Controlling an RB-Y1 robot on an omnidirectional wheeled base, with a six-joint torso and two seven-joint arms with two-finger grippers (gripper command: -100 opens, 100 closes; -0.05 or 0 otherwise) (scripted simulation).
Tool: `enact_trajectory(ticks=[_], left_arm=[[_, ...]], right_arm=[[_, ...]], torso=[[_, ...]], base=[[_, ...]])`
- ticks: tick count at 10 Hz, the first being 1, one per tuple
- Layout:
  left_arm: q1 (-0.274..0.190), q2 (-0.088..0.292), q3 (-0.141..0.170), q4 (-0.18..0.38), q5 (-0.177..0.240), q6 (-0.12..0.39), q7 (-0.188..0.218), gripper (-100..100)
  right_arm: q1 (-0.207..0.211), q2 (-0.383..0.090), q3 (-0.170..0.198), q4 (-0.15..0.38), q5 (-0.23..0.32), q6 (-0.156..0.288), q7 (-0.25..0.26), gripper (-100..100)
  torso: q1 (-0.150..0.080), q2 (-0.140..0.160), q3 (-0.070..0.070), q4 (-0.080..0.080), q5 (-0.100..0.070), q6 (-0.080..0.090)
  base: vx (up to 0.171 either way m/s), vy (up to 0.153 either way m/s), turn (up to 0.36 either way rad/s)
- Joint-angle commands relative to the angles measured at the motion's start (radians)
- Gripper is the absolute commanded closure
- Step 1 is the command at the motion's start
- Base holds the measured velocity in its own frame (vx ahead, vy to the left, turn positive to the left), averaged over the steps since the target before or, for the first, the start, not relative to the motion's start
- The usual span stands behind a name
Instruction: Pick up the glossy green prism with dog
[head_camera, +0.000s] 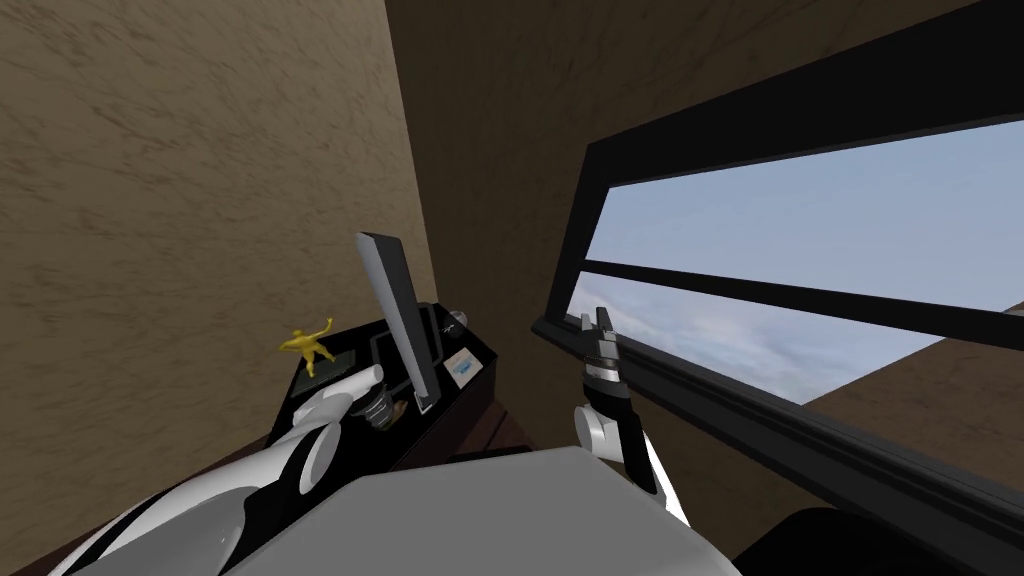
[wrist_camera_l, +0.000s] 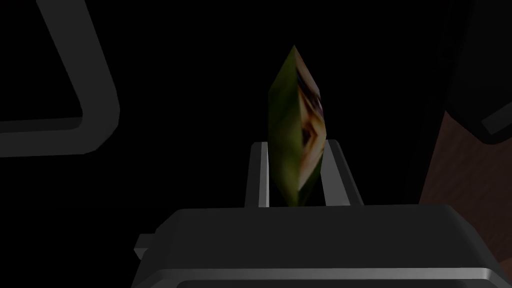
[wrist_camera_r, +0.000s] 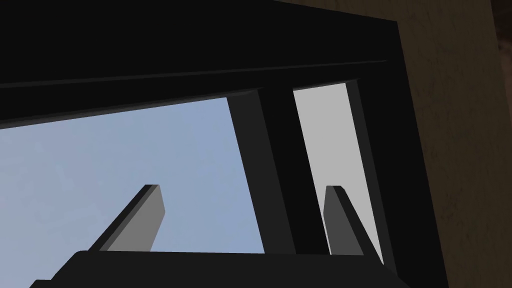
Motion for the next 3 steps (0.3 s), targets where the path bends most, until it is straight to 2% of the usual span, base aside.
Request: enact_trajectory(ticks=[1,2,3], left_arm=[[0.004,0.017,0.017,-0.018,-0.001,0.032,-0.029,100],[0.013,0.011,0.012,-0.032,0.002,0.030,-0.017,100],[0.014,0.014,0.014,-0.036,0.001,0.037,-0.021,0]], right_arm=[[0.000,0.000,0.000,0.000,0.000,0.000,0.000,0],[0.000,0.000,0.000,0.000,0.000,0.000,0.000,0],[0.000,0.000,0.000,0.000,0.000,0.000,0.000,0]], torso=[[0.000,0.000,0.000,0.000,0.000,0.000],[-0.001,0.000,0.000,0.000,0.000,0.000],[0.000,0.000,0.000,0.000,0.001,0.001]], base=[[0.047,-0.050,0.103],[0.020,-0.022,0.036],[0.000,0.000,0.000]])
